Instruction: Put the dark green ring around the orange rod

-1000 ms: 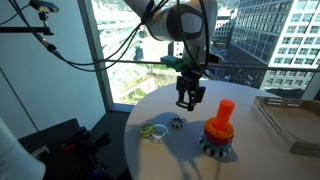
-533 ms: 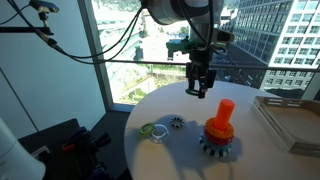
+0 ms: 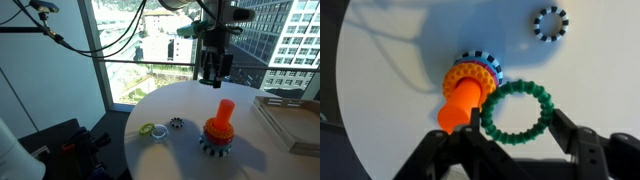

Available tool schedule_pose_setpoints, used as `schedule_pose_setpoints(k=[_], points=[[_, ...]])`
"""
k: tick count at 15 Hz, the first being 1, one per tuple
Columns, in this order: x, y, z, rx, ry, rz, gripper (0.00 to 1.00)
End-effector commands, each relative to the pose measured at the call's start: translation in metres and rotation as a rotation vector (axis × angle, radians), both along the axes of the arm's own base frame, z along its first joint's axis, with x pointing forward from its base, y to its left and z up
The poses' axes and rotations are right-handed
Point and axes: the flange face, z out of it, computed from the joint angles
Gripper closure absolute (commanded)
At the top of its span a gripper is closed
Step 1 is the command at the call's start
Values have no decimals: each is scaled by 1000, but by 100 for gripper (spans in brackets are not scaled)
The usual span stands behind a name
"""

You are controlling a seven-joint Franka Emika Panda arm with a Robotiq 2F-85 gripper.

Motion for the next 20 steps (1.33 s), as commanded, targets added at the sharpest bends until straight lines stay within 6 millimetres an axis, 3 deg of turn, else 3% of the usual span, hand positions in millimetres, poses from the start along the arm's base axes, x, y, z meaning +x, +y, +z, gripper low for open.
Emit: schedule_pose_setpoints(k=[1,7,20], points=[[0,-20,12,-15,5,-78,55],[-10,-49,3,-20,10,-158,55],[-14,-80,-14,-32,-4,-245,55]])
